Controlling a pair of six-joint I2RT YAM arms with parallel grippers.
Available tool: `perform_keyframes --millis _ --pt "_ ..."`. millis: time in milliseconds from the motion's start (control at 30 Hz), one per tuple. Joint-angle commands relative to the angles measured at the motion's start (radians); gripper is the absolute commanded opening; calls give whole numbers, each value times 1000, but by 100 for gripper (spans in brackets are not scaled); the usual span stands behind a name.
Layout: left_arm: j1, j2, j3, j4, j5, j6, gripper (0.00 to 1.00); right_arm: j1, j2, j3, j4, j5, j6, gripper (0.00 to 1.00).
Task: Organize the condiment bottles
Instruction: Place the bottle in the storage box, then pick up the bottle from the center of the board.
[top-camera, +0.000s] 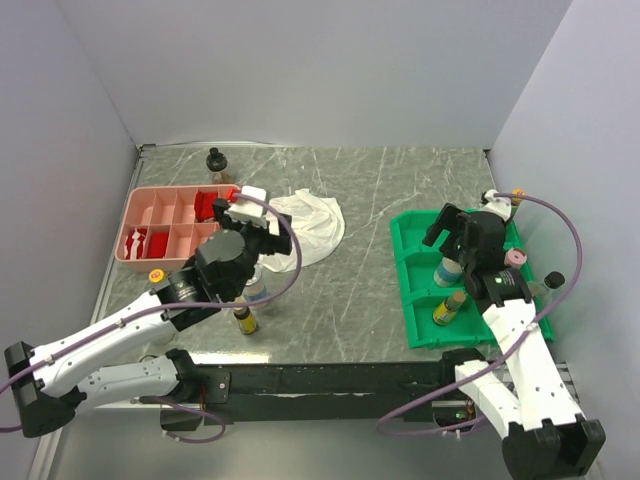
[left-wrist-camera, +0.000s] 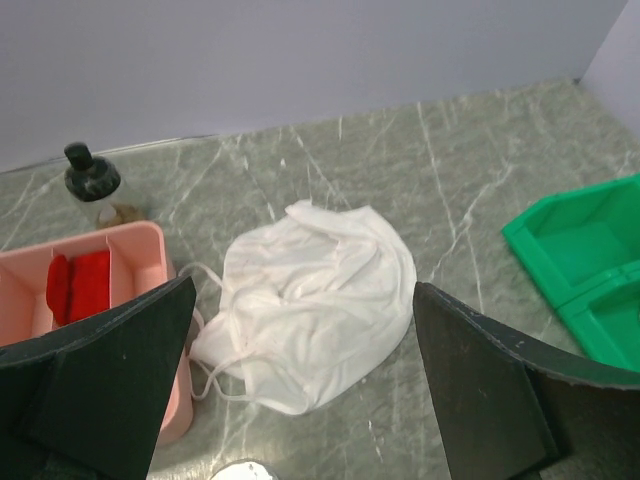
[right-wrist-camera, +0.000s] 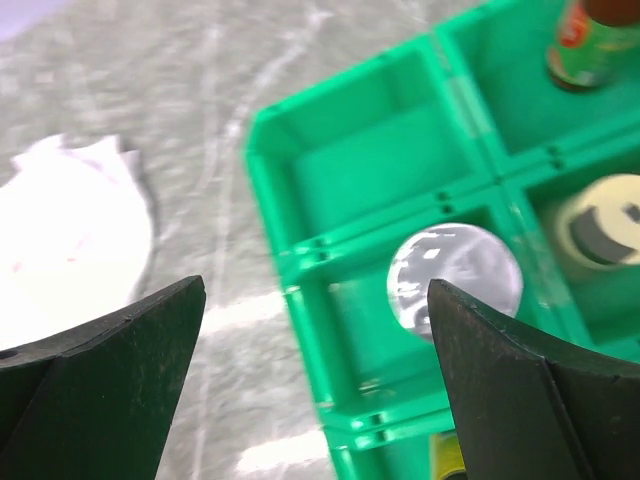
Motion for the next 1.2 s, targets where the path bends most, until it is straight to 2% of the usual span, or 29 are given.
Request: perform_keyframes --millis 0,33,233,467,567,633,667,733,833,967,1067,1100,1167 --pt "0 45 125 -180 -33 -137 97 8 -78 40 20 -108 -15 100" --pt "0 60 147 -279 -26 -165 97 8 -91 34 21 -111 -10 100" --pt "0 57 213 -612 2 -338 97 10 -151 3 34 -160 -27 100" --pt "0 -40 168 -806 16 -587 97 11 -172 -23 55 -230 -56 100" --pt "0 -101 141 -837 11 -725 97 13 -178 -43 96 -315 -50 100" --pt "0 -155 121 -820 38 -762 97 26 -186 -80 151 -442 -32 100" --pt "2 -168 122 -817 66 -766 97 42 -191 -95 212 -468 -21 100" --pt "0 -210 133 -796 89 -757 97 147 -197 -132 265 -464 -6 99" --pt "0 -277 129 -722 143 -664 97 327 -198 -170 389 -392 7 96" --pt "0 -369 92 -632 177 -541 97 462 -101 -238 703 -462 28 86" --pt "0 -455 23 -547 193 -437 97 600 34 -200 811 -449 -71 84" --pt "0 -495 1 -526 203 -415 96 629 71 -175 802 -414 -163 86" --pt "0 -526 -49 -488 230 -379 97 700 180 -113 802 -399 -240 89"
